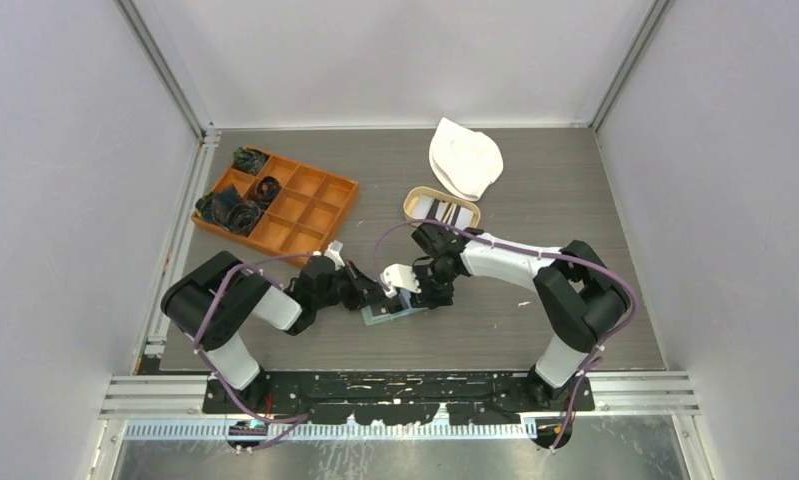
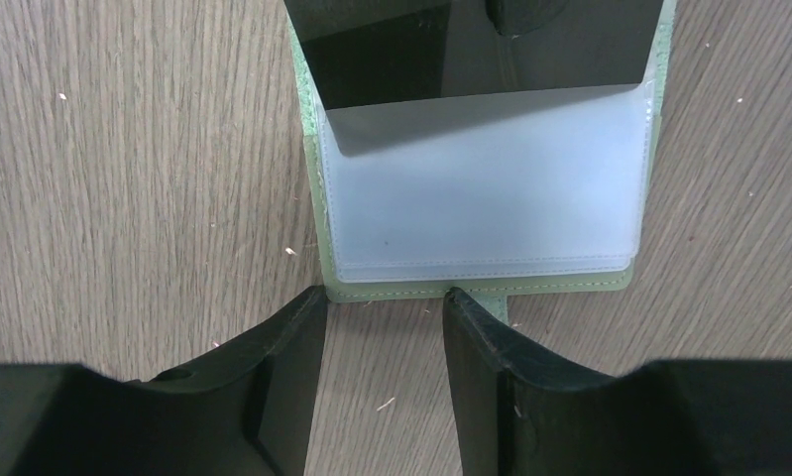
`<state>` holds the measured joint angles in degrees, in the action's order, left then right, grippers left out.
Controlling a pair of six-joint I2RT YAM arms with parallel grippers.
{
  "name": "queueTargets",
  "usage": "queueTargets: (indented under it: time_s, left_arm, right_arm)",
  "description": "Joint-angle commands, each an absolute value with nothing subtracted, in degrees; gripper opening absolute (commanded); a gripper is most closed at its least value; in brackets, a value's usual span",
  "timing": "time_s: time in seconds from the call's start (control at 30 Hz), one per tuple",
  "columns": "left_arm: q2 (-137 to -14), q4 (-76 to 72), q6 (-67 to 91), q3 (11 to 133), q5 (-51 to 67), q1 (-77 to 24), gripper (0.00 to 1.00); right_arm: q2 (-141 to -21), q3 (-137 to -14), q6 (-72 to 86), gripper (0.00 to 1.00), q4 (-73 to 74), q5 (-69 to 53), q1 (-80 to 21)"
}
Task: Put the credit cards into the card holder
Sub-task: Insert the credit card into the card holder.
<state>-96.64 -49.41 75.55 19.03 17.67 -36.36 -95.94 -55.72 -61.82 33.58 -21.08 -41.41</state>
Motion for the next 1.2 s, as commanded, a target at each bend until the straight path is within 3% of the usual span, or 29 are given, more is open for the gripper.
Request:
queueTargets:
  time_s: [0.0,0.37,0.57,0.97,1.1,1.17]
  left_arm:
    - [-97.66,-44.95,75.17,18.87,18.95,-36.56,0.00]
    - [-100.42,-45.75,75.15,21.95,20.43,-36.59,0.01]
    - [-99.89,-43.82,74.06,22.88,20.45,-36.52,0.08]
    - [-103.34,-46.73,74.23,23.47,22.32,-35.99,0.16]
    - [-103.38,-46.67,74.09,23.38,22.41,-35.82,0.16]
    - [-103.38,-46.63,73.95,23.33,22.44,-35.70,0.16]
  right_arm:
    - [-97.38,-56.60,-62.93,0.52,33.49,-21.32,-42.62]
    - [-97.48,-56.78,-62.75,0.52,33.57,-20.96,-43.21]
    - [-97.24,-57.22,-62.22,0.52,33.87,-20.75,-43.28]
    - [-90.70,-61.66,-61.96,0.61,43.73,-24.70,-43.11]
    - [-89.77,-63.66,-62.44,0.57,47.77,-28.19,-43.08]
    - [-88.85,-64.05,-61.41,0.49,47.71,-31.54,-43.11]
